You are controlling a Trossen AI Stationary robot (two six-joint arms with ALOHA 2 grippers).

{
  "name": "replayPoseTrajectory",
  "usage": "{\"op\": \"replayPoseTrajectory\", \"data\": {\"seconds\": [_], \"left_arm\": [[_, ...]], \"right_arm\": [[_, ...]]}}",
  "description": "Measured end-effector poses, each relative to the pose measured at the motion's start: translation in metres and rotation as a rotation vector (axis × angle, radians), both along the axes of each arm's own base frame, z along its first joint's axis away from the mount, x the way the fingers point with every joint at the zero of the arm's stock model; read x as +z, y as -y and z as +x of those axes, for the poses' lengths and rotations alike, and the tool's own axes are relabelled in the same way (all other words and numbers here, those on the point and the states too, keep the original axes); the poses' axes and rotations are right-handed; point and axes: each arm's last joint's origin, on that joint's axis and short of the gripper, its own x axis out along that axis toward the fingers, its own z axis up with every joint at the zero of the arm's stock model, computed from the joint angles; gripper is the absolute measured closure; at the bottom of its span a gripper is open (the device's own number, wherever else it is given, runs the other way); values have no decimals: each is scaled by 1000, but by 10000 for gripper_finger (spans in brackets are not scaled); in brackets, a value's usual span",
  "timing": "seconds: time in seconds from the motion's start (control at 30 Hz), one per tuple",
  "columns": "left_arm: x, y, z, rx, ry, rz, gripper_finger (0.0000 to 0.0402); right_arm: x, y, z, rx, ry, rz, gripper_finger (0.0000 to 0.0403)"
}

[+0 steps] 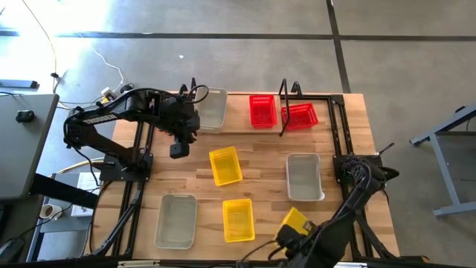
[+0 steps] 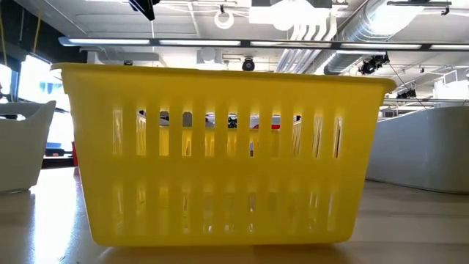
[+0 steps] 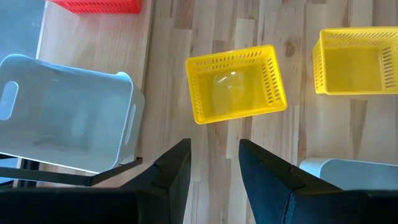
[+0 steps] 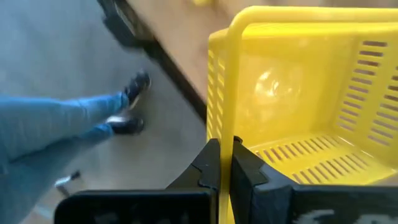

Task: Stack baskets on shelf by color
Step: Put the bottom right yellow bin on the shelf

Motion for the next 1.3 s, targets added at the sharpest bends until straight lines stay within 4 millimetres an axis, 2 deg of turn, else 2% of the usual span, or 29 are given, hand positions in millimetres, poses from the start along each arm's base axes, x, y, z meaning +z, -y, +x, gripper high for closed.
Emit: {"op": "replayPoseTrajectory", "data": {"seconds": [0.2, 0.43, 0.8, 1.13, 1.3], "left_arm": [[0, 0, 0, 4, 1, -2, 275], [0, 0, 0, 3, 1, -1, 275], [0, -2, 0, -19, -17, 68, 275], [1, -5, -1, 35, -42, 168, 275], [1, -5, -1, 39, -43, 174, 275]], "right_arm": [[33, 35, 17, 69, 91, -125, 402], [59, 90, 50, 225, 181, -286, 403], [62, 183, 92, 436, 158, -544, 403], [66, 264, 117, 543, 134, -691, 403], [61, 305, 127, 571, 121, -745, 403]]}}
